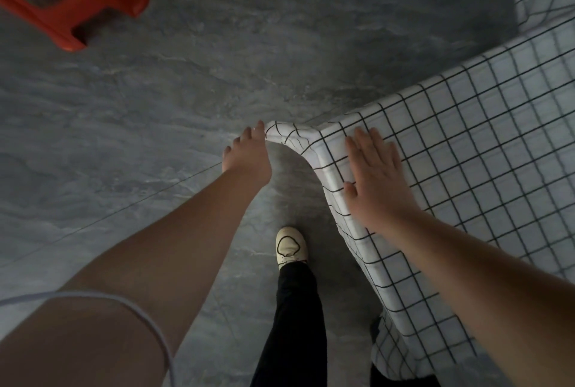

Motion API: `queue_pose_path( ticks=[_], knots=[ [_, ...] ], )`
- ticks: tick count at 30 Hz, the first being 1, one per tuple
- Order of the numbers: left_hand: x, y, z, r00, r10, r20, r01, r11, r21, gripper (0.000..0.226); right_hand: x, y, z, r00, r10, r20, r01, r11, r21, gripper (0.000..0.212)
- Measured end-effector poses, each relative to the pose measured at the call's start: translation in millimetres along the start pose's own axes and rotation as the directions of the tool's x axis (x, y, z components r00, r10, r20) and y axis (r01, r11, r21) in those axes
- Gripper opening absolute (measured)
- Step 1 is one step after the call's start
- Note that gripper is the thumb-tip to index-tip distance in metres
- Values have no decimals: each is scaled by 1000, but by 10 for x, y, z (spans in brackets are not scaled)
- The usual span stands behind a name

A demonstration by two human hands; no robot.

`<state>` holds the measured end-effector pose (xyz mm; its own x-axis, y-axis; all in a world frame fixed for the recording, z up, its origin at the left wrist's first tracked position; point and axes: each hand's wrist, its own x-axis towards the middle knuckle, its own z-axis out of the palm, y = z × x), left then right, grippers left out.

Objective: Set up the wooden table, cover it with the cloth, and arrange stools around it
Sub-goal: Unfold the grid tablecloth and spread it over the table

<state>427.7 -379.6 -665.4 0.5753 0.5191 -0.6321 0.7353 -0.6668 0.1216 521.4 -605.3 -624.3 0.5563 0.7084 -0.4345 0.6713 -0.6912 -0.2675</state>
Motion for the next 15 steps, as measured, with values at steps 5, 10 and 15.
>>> queue_pose_path(
  ticks=[5,10,15],
  knots=[
    [-425,194,-267,978,169,-121,-179,980,-82,80,-112,-146,-235,994,14,-111,-5,997,73,75],
    [-794,530,-312,902,412,-127,-415,910,1,77,-625,-82,-258,974,179,-136,-150,969,198,73],
    [-1048,914,-177,779,621,-80,-612,782,114,66,-1211,34,-69,935,346,-83,-310,907,286,72]
  ],
)
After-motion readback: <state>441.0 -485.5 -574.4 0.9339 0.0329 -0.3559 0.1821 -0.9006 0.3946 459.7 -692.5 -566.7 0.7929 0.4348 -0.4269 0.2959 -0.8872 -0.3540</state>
